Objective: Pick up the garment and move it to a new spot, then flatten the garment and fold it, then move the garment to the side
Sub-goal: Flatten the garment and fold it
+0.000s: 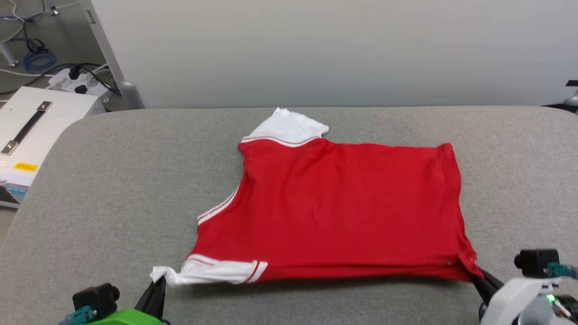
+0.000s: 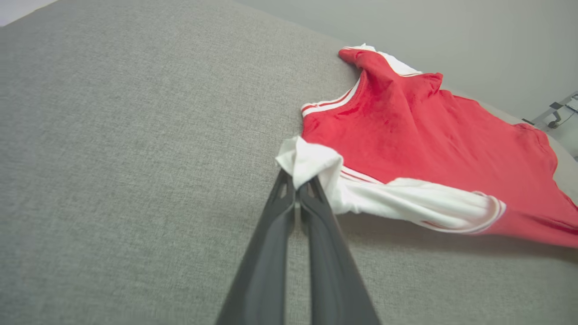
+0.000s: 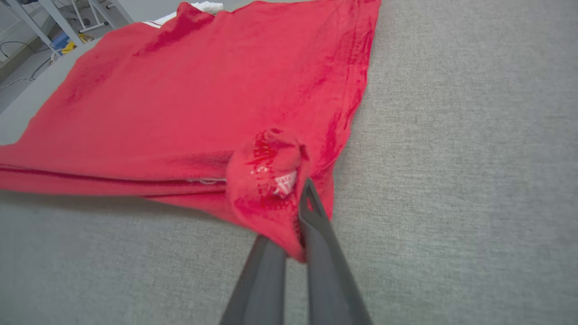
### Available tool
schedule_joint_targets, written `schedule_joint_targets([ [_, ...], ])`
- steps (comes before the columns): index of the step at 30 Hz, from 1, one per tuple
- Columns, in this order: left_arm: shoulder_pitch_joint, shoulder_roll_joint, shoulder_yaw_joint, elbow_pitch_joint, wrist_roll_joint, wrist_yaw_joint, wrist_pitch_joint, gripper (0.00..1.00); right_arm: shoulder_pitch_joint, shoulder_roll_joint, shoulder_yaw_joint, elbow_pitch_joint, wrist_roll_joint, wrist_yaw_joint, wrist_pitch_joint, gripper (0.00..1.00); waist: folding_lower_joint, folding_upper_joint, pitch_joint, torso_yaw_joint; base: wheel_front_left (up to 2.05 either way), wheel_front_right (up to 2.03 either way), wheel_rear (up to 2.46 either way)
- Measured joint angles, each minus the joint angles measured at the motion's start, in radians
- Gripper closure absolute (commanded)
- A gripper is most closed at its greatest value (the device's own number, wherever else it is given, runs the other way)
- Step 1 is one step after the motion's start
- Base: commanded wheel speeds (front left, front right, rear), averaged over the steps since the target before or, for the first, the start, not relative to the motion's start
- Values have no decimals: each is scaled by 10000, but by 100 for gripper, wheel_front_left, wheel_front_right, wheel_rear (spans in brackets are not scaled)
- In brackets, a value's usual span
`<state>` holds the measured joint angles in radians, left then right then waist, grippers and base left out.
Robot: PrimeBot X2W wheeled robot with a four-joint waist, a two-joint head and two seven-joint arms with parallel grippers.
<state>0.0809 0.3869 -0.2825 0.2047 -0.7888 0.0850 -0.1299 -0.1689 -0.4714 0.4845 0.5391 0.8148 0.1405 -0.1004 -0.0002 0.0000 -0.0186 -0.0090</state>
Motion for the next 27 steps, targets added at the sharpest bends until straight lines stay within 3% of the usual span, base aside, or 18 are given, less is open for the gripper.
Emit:
schedule_joint_targets([
  [9,1499,276,213,-2293,-134,1091,639,100,2604,514,-2276,-2451,-1476,0,1532,100,0,0,-98,202,0,0,0],
  [13,1542,477,226,-3114,-115,1302,886,100,3304,1028,-3446,-3793,-2290,-4,2395,100,0,0,34,254,0,0,0],
  [20,215,541,-186,-3227,151,1197,1235,100,3276,1576,-4372,-5463,-3210,-12,3898,100,1,0,472,302,0,0,0],
  [27,-1806,84,-629,-1783,242,600,1246,100,2175,1578,-4579,-5572,-3580,-13,4667,100,1,0,1120,315,0,0,0],
])
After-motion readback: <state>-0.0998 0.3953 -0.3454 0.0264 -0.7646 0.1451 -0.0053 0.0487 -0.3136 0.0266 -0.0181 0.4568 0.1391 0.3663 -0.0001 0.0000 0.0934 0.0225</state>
